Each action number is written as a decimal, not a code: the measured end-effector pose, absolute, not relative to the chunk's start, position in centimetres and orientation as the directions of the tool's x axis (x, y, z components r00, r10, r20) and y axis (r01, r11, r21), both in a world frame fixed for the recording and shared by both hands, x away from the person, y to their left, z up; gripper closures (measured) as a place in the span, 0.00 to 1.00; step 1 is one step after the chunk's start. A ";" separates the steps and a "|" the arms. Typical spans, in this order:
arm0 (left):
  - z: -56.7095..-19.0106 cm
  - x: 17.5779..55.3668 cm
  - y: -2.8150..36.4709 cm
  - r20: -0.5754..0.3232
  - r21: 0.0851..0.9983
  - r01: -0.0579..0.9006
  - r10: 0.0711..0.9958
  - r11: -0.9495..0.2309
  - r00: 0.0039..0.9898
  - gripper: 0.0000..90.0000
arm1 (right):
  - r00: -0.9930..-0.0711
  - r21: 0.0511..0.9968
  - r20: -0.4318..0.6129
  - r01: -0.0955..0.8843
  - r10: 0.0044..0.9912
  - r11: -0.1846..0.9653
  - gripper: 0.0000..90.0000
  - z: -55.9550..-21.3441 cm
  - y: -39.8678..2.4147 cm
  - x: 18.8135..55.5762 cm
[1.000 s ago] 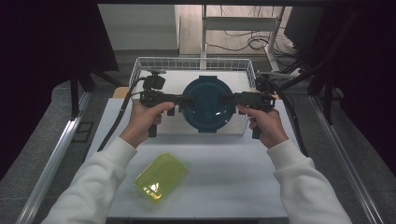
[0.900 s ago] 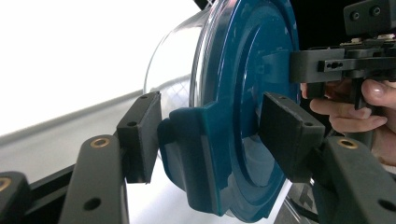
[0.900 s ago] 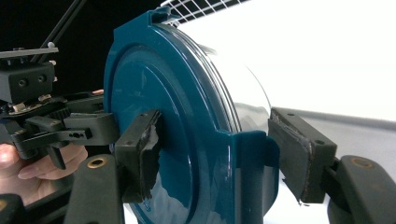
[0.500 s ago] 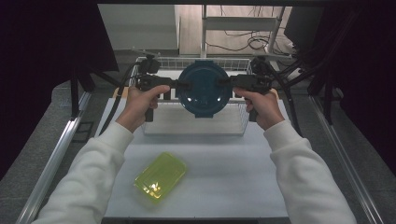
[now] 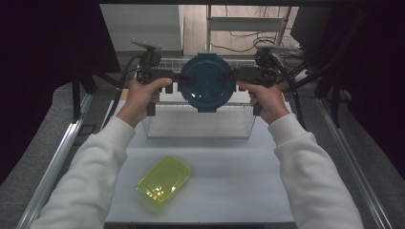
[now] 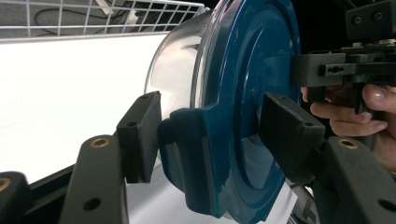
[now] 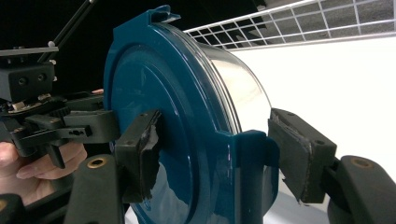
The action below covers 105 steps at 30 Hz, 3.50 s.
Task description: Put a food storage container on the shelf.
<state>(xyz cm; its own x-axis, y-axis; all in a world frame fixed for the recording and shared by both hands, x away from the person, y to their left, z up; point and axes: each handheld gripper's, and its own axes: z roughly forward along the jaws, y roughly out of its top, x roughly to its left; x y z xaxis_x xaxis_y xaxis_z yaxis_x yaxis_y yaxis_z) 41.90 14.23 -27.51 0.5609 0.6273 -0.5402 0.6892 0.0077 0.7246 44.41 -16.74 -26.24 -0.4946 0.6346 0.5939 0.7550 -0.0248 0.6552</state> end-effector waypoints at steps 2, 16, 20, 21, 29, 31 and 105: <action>-27.5 42.2 14.4 -0.544 0.723 0.691 0.627 0.012 0.558 0.44 | -0.497 0.657 0.590 0.754 0.636 -0.020 0.40 -26.2 -16.6 44.8; -28.2 45.4 15.6 -0.555 0.714 0.700 0.620 0.013 0.555 0.44 | -0.495 0.649 0.583 0.761 0.644 -0.003 0.40 -26.3 -15.4 47.8; -28.7 46.4 15.9 -0.563 0.707 0.707 0.620 0.017 0.547 0.44 | -0.489 0.637 0.589 0.770 0.644 0.002 0.40 -26.8 -15.1 49.0; -28.9 46.6 16.0 -0.565 0.704 0.710 0.620 0.018 0.544 0.44 | -0.489 0.637 0.589 0.771 0.644 0.003 0.40 -26.9 -15.0 49.2; -30.3 47.8 16.3 -0.586 0.677 0.736 0.619 0.019 0.523 0.44 | -0.468 0.610 0.600 0.792 0.649 0.006 0.40 -28.2 -14.6 50.5; -30.5 48.1 16.4 -0.606 0.672 0.739 0.609 0.047 0.512 0.44 | -0.460 0.604 0.604 0.797 0.651 0.003 0.40 -28.4 -14.6 50.6; -35.2 33.4 18.1 -0.308 0.822 0.558 0.733 -0.117 0.607 0.25 | -0.690 0.818 0.257 0.528 0.677 0.228 0.40 -32.6 -20.5 39.2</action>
<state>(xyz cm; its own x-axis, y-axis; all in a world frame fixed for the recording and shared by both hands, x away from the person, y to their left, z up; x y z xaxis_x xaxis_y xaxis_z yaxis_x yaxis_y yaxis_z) 33.37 18.09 -35.25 0.6072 0.7325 -0.3077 0.5579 -0.1174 0.8216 39.24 -20.53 -32.62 -0.6898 0.6768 0.2569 0.5283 0.2280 0.8178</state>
